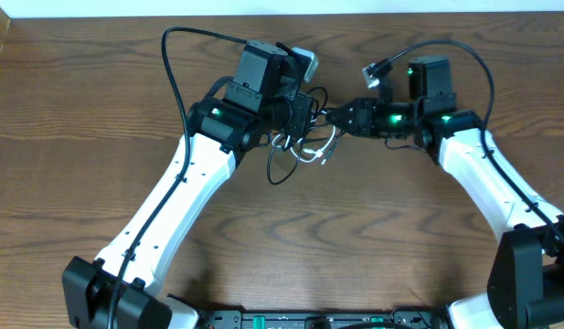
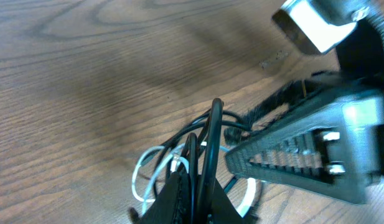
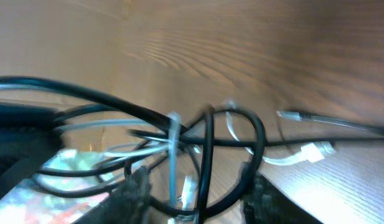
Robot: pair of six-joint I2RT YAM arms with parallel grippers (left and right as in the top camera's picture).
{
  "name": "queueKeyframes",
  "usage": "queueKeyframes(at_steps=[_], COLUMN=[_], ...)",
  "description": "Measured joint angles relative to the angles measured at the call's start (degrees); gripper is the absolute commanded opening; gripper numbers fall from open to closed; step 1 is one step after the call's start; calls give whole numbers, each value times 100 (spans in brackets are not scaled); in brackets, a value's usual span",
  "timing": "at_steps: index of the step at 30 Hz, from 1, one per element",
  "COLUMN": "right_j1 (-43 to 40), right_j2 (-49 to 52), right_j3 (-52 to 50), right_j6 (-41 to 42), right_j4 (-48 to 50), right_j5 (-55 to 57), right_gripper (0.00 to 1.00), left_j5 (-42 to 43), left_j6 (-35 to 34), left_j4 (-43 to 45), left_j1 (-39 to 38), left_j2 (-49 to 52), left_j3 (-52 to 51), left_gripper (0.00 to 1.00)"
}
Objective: Untangle cables
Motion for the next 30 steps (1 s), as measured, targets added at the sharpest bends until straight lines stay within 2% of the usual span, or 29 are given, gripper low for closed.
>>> queueKeyframes(at_steps=[5,11,17,22,30], right_j1=[98,96,90,90,-26], right_j2=[0,35,66,66,61], right_j3=[0,0,0,0,11], right_j6=[210,319,382,372,101], right_j4=[-584,-662,-748,-1134,-1556], right_j5=[1108,1939,2249,2509,2640], right_gripper=[27,18,8,2,1], left_j5=[20,435,592,616,439], left_j6=[0,-24,-214,-289,-299], left_j4=[122,345,442,654,721], left_j1=[0,0,0,0,-24], left_j2=[0,0,-122,-675,-1473], left_j3=[0,0,-26,-39,-39], left_gripper=[7,8,7,8,7])
